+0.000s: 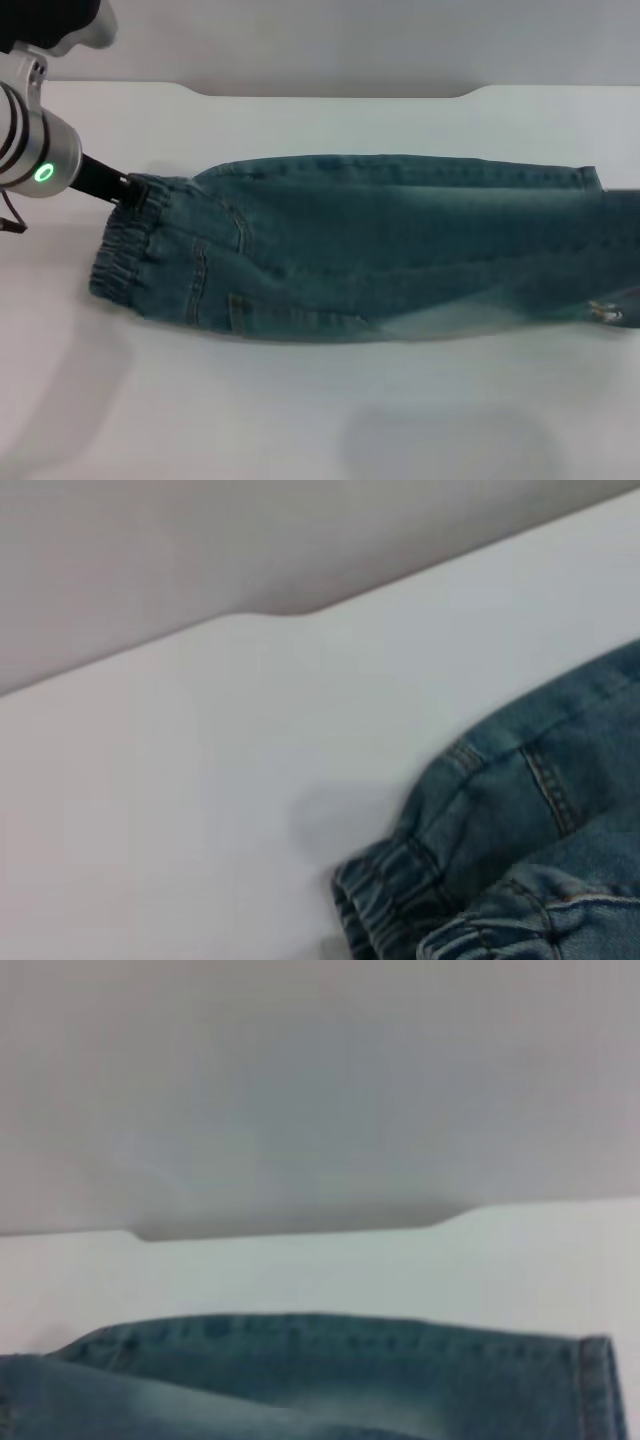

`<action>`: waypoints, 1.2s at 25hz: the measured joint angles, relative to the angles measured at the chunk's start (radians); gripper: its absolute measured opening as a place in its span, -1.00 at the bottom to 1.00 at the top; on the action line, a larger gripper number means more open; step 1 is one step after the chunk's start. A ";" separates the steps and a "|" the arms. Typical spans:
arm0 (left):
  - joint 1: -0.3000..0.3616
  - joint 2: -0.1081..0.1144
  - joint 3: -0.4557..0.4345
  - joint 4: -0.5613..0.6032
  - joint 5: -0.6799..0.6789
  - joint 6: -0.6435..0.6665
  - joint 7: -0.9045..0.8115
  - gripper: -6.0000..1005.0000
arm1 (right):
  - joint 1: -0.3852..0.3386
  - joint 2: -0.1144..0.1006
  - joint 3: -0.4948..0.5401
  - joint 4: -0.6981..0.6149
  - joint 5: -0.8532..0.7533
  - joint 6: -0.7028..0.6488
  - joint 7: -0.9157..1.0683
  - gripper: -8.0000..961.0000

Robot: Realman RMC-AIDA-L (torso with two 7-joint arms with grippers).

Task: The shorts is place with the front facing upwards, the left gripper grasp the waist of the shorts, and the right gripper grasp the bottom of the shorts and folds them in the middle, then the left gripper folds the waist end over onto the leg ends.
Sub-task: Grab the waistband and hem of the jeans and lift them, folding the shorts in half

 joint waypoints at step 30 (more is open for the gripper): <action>0.028 -0.005 0.046 0.154 -0.083 0.400 0.002 -0.93 | 0.172 -0.005 0.022 -0.473 0.127 -0.451 -0.464 -0.77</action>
